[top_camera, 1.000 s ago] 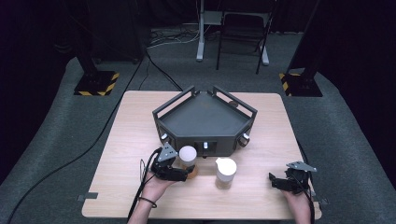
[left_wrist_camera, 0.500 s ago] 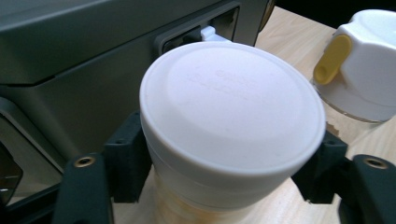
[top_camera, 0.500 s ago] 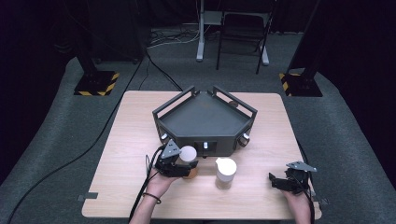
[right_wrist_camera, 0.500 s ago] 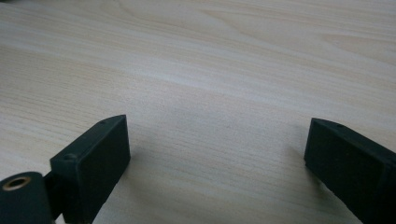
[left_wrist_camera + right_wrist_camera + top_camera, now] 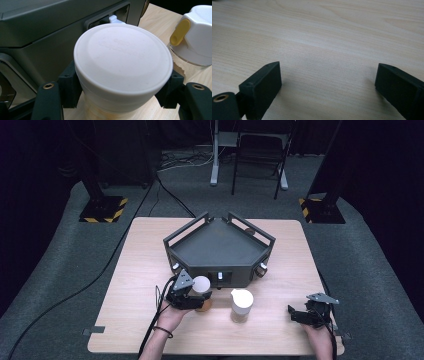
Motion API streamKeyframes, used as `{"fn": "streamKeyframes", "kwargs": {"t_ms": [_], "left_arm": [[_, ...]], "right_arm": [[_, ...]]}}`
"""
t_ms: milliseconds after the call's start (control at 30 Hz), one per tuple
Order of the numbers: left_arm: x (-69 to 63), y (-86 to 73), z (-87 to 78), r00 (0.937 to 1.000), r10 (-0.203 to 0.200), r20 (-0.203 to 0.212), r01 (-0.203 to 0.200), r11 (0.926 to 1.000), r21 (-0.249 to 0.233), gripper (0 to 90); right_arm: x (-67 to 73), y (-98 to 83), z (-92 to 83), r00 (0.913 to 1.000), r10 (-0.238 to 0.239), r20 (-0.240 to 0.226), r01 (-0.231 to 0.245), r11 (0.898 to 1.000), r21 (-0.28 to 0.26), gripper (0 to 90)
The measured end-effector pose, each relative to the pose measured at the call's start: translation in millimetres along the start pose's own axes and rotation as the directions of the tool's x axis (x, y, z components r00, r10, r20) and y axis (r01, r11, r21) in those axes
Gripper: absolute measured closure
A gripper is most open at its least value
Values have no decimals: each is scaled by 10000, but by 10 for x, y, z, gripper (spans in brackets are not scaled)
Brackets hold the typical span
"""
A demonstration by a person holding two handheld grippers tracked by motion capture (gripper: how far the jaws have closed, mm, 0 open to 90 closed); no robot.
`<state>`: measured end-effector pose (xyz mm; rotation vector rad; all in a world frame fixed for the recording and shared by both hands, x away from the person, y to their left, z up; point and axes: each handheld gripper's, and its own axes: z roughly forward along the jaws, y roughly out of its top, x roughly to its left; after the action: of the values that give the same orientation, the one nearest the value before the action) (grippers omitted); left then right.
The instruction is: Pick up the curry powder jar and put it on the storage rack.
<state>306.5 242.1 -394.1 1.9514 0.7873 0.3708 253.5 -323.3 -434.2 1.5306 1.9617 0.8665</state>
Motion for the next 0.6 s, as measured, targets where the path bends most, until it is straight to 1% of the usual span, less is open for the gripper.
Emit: {"fn": "streamKeyframes", "kwargs": {"t_ms": [67,233,467,600], "left_arm": [[-4,-2,-10,10000,30,-11,-31,10000,-39,334],[5,0,-85,10000,-46,-4,46,9995,-316,334],[6,93,-229,10000,22,-52,-25,9984,-569,334],[4,174,-287,9999,129,-60,-132,9984,-554,334]], "right_arm": [[0,0,0,10000,2,0,-2,10000,1,57],[0,0,0,10000,1,0,-1,10000,0,57],[0,0,0,10000,0,1,0,10000,-1,57],[0,0,0,10000,2,0,-2,10000,-1,57]]}}
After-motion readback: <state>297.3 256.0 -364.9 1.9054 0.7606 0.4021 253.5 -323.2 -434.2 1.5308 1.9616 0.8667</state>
